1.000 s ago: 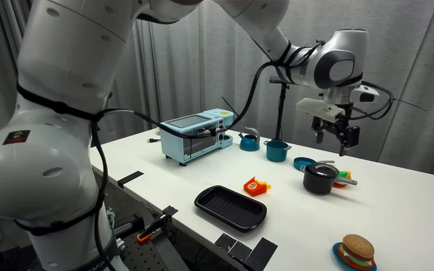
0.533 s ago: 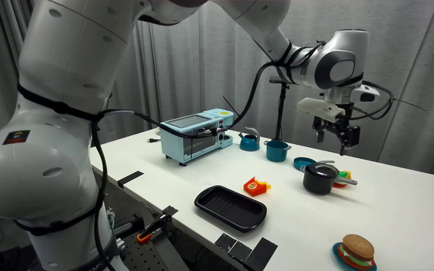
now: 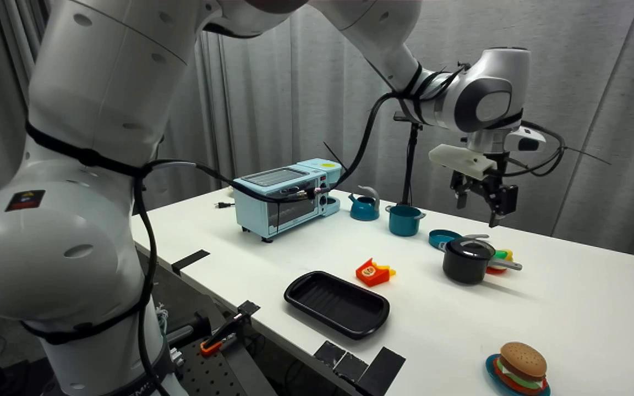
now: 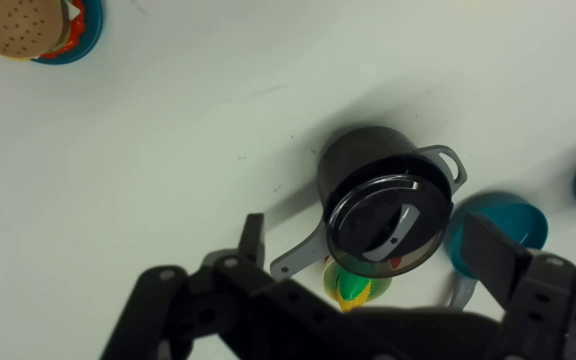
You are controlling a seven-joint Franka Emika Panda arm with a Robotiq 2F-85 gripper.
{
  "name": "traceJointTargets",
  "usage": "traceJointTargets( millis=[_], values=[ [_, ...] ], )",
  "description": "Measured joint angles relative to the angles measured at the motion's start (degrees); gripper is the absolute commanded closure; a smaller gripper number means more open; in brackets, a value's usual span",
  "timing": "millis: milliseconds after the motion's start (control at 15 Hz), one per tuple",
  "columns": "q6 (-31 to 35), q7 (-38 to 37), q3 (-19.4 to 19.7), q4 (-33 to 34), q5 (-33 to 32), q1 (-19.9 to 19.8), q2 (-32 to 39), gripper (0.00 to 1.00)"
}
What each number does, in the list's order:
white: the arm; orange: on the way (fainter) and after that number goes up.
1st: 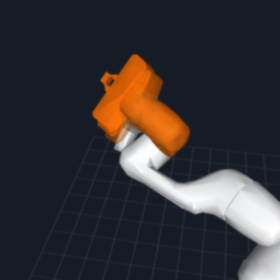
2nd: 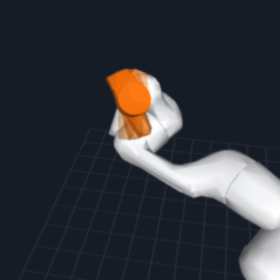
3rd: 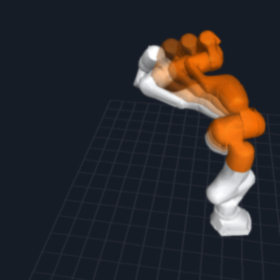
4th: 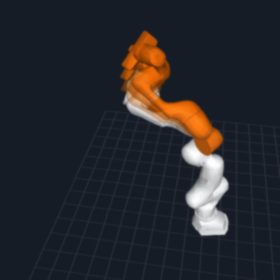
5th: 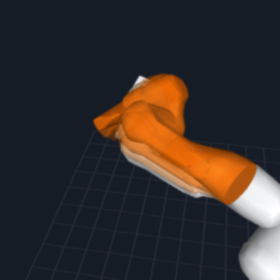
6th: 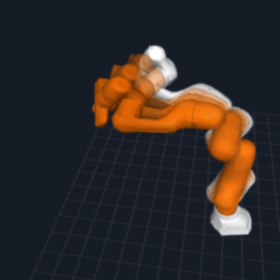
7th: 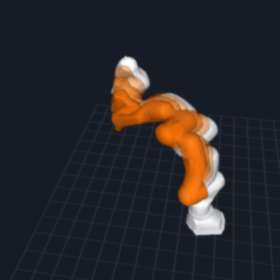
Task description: Remove the lid from the pot and put it on the table
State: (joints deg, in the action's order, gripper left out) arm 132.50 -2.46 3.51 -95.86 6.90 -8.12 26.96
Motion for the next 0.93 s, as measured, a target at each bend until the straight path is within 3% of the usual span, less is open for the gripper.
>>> traceJointTargets(
  millis=[933],
  values=[
    [0.9,-5.6,-3.0,11.2,0.9,2.1,11.8,0.0]
  ],
)
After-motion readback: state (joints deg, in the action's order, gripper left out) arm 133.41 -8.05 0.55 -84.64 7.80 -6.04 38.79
